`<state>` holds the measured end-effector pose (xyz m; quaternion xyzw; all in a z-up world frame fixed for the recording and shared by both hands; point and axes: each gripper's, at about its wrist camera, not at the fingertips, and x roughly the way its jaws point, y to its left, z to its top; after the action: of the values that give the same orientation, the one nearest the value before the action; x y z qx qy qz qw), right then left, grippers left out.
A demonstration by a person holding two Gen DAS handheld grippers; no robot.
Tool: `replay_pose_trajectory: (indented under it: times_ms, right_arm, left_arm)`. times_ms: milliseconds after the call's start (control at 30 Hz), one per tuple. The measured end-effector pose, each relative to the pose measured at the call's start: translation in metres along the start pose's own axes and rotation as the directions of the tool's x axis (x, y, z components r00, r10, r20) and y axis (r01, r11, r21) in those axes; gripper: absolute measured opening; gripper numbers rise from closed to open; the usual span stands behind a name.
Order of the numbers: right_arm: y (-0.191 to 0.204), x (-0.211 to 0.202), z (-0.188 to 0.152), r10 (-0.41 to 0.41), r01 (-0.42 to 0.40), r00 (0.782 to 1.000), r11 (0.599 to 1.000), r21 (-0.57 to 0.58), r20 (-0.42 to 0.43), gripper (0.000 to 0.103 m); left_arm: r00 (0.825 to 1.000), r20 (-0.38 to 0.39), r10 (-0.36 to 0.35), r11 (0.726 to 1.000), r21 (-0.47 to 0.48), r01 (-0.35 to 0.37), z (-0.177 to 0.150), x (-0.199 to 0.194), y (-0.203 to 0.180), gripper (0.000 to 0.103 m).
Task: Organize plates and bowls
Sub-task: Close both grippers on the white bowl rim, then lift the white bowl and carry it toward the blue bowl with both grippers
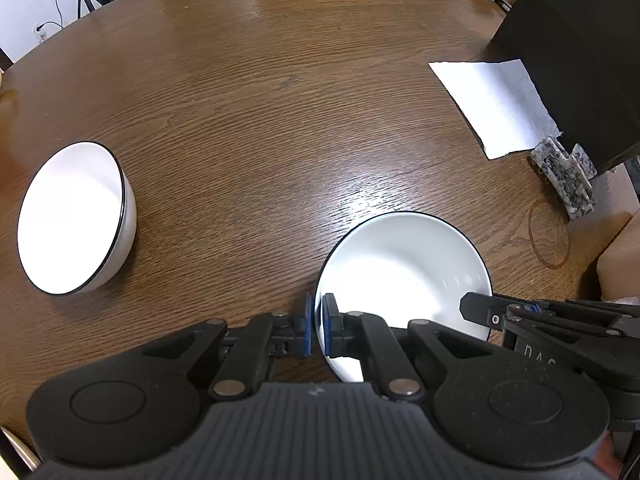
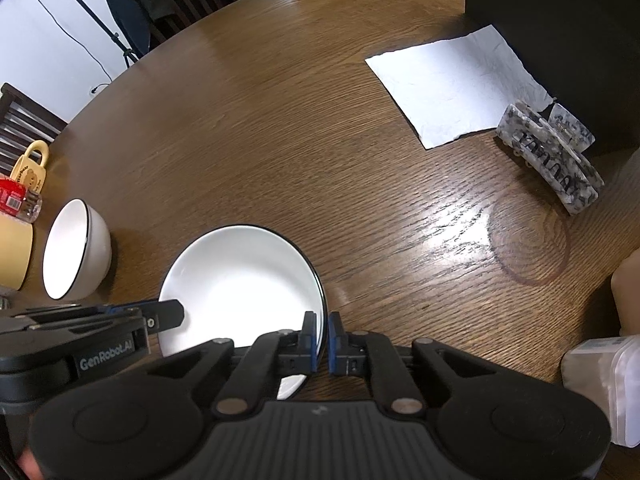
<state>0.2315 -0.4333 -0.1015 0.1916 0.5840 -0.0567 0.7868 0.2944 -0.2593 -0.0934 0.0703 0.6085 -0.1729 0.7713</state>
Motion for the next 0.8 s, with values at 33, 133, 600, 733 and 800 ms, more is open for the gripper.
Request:
replay_pose_trajectory:
  times_ms: [33,133,600,733,800]
  right_arm:
    - [0.0,-0.0002,-0.0001,-0.001,0.001,1.0,1.0,-0.001,0.0,0.005]
    - [0.0007,-0.0002,-0.0004,-0.004,0.004,1.0,1.0,-0.003,0.001,0.005]
    - [0.0018,-0.0041,-0.0033,-0.019,0.019,1.0,1.0,0.003,0.008,0.005]
    - [0.0023,-0.0062,-0.004,-0.021,0.021,1.0,1.0,0.003,0.011,0.005]
    - [0.003,-0.0075,-0.0043,-0.021,0.021,1.0,1.0,0.002,0.013,0.005]
  left_arm:
    - [1.0,0.001,0.0,1.0,0.0,0.0,0.0,0.0,0.0001,0.006]
    - [1.0,0.001,0.001,1.0,0.001,-0.001,-0.0001,-0.0001,0.0002,0.006]
    - [1.0,0.009,0.006,1.0,0.011,-0.006,-0.0015,-0.0022,-0.0029,0.006]
    - [1.0,0.013,0.008,1.0,0.012,-0.008,-0.0021,-0.0038,-0.0034,0.006]
    - [1.0,0.017,0.007,1.0,0.01,-0.007,-0.0024,-0.0051,-0.003,0.006]
